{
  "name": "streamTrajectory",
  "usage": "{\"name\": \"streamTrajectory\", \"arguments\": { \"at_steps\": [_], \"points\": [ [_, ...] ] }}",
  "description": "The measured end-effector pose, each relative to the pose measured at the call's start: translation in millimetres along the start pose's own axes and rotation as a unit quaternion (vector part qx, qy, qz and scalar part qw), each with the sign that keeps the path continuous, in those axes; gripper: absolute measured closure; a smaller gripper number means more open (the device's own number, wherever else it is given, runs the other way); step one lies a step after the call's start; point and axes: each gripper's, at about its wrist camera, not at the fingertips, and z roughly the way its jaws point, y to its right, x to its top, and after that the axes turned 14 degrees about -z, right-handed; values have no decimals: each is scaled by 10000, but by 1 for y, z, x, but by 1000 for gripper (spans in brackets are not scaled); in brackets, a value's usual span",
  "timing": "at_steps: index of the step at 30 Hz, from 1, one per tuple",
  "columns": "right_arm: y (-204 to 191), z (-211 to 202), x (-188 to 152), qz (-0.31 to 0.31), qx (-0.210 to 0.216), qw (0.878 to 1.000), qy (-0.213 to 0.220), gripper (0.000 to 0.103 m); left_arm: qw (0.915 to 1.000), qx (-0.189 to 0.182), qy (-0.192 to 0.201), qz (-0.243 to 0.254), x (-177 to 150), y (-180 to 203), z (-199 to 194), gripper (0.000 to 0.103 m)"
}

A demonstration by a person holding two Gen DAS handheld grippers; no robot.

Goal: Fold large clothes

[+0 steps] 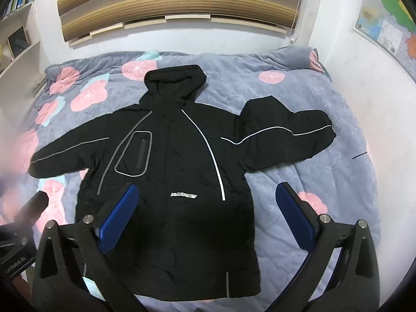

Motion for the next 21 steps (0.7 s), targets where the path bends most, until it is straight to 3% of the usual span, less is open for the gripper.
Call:
{"name": "streamTrajectory", "arguments": {
  "at_steps": [16, 21],
  "points": [
    [33, 48, 11, -182, 305, 9992, -166, 0, 9975, 315, -408, -487, 1, 14, 47, 12],
    [54, 69, 8, -42, 350, 9989, -301, 0, 9968, 378, -569, -425, 3, 28, 68, 12]
  ]
}}
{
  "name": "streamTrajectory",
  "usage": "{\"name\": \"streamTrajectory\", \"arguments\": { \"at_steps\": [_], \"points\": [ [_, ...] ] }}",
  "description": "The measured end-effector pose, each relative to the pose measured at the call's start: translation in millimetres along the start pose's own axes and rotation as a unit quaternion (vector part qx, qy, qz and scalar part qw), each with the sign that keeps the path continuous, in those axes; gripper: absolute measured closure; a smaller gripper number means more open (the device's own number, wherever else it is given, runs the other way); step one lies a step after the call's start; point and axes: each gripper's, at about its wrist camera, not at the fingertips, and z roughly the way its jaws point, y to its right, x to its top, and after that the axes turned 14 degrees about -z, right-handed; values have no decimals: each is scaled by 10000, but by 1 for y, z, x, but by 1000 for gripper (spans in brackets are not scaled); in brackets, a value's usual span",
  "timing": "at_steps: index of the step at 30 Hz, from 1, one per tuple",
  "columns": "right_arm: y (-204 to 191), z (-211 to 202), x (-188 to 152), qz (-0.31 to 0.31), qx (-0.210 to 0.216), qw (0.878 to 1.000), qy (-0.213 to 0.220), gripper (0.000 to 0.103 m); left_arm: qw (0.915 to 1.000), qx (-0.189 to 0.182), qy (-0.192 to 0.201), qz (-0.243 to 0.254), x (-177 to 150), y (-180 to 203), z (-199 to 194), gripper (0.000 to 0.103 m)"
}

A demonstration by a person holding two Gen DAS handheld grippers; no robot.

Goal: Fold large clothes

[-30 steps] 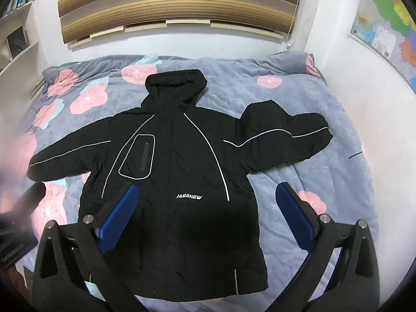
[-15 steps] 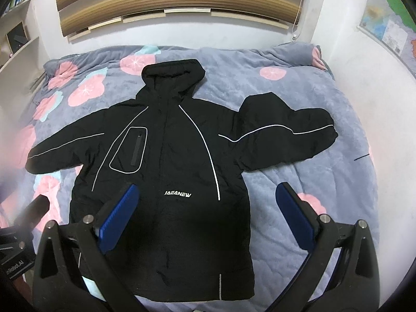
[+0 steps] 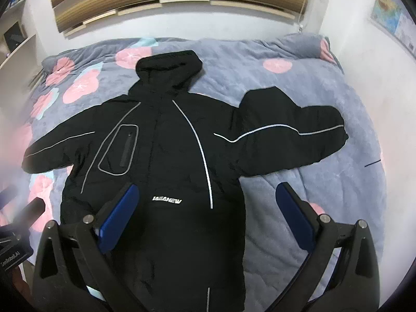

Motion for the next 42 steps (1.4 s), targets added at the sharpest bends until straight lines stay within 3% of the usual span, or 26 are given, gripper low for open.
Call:
{"name": "streamTrajectory", "arguments": {
  "at_steps": [6, 14, 16, 20, 23, 27, 32, 37, 40, 42],
  "points": [
    [46, 15, -8, 283, -225, 9993, 69, 0, 9994, -18, -333, -9, 7, 25, 32, 12],
    [201, 63, -26, 1612, -712, 9840, 251, 0, 9986, 81, -506, -115, 22, 45, 61, 12],
    [237, 82, -29, 1803, -412, 9820, 380, 1, 9981, 93, -584, -154, 25, 48, 70, 12],
    [305, 127, -36, 2399, -196, 9703, 227, 3, 9974, 223, -682, -84, 28, 55, 85, 12],
    [337, 155, -39, 2694, 3, 9628, 195, 14, 9964, 305, -785, -79, 29, 59, 96, 12],
    [360, 199, -35, 2880, 374, 9569, -59, 27, 9957, 344, -860, -36, 32, 66, 108, 12],
    [365, 237, -30, 2937, 95, 9550, -402, 25, 9963, 279, -780, 236, 39, 89, 122, 12],
    [347, 231, -23, 2421, -473, 9674, -575, 29, 9940, -21, -885, 636, 45, 133, 144, 12],
    [353, 219, -29, 2662, -322, 9629, -314, 25, 9925, -243, -786, 910, 47, 161, 143, 12],
    [360, 232, -31, 2810, -146, 9583, -496, 22, 9904, -318, -765, 1102, 45, 176, 143, 12]
  ]
}}
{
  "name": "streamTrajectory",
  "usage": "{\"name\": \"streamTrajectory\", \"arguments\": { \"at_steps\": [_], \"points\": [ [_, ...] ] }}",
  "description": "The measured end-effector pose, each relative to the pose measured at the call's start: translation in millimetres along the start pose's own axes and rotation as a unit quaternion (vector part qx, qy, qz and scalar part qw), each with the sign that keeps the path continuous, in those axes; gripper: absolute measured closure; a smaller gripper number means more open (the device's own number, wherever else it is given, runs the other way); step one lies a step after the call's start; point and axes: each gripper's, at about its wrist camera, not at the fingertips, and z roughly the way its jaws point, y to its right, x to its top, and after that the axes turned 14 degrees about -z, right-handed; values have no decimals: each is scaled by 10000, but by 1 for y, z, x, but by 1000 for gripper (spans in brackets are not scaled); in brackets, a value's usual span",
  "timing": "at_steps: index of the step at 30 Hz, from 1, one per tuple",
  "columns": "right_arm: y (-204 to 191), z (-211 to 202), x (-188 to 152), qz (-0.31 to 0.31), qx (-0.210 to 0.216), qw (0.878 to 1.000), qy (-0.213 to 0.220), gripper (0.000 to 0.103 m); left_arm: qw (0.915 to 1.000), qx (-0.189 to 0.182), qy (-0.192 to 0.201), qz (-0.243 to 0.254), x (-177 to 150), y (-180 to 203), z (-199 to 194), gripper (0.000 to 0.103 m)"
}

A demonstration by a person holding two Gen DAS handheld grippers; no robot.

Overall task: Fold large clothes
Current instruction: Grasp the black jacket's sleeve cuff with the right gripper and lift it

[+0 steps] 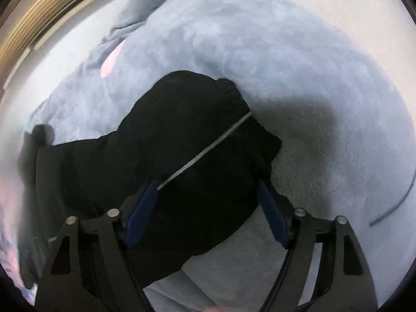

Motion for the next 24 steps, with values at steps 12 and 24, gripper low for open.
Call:
{"name": "streamTrajectory", "arguments": {
  "at_steps": [12, 24],
  "points": [
    [-2, -104, -20, -403, -699, 9914, 1028, 91, 9953, -810, -147, 516, 37, 81, 64, 12],
    [73, -50, -38, 62, -947, 9951, 282, 93, 9854, -399, -1428, 833, 18, 165, 234, 13]
  ]
}}
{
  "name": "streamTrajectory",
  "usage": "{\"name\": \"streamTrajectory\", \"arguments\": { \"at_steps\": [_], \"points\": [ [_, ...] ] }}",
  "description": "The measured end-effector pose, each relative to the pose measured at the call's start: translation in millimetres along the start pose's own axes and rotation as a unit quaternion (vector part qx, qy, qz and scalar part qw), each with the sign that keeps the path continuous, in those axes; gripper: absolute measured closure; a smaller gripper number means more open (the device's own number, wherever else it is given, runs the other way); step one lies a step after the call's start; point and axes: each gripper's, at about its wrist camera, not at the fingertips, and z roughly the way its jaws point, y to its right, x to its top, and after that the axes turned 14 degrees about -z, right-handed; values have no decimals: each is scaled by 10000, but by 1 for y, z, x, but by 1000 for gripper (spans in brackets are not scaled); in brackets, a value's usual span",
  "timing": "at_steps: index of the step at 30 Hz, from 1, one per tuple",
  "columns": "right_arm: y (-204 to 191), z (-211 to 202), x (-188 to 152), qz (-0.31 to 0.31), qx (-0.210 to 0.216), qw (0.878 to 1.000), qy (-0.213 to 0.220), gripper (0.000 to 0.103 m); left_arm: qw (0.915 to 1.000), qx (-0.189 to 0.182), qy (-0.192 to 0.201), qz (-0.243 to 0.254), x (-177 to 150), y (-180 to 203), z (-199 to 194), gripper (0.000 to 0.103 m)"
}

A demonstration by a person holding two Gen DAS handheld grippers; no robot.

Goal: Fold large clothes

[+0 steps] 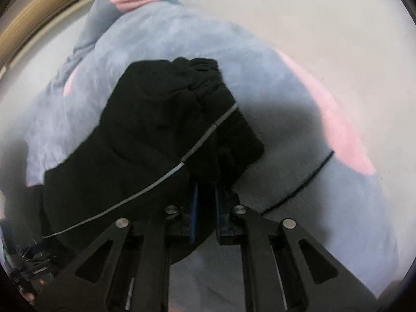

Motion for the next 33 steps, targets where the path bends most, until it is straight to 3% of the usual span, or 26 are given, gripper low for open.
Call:
{"name": "streamTrajectory", "arguments": {
  "at_steps": [4, 8, 11, 19, 25, 33],
  "points": [
    [-10, 5, 6, -214, -245, 9994, -98, 92, 9999, 50, 81, 84, 0, 7, -5, 11],
    [-4, -17, 1, -111, -96, 9998, 101, 94, 9996, -42, 198, 199, -17, -1, -29, 12],
    [-6, -44, -5, -171, -45, 9991, 387, 99, 9990, -246, 368, 100, -37, -17, -61, 12],
    [-49, -93, -13, -582, 386, 9948, 745, 100, 9953, -431, 786, -363, -98, -77, -137, 12],
    [-134, -99, -20, -1150, 857, 9864, 799, 100, 9918, -286, 1029, -706, -125, -142, -169, 12],
    [-277, -102, -44, -2280, 1463, 9602, 675, 103, 9848, -108, 1231, -1217, -148, -219, -190, 12]
  ]
}}
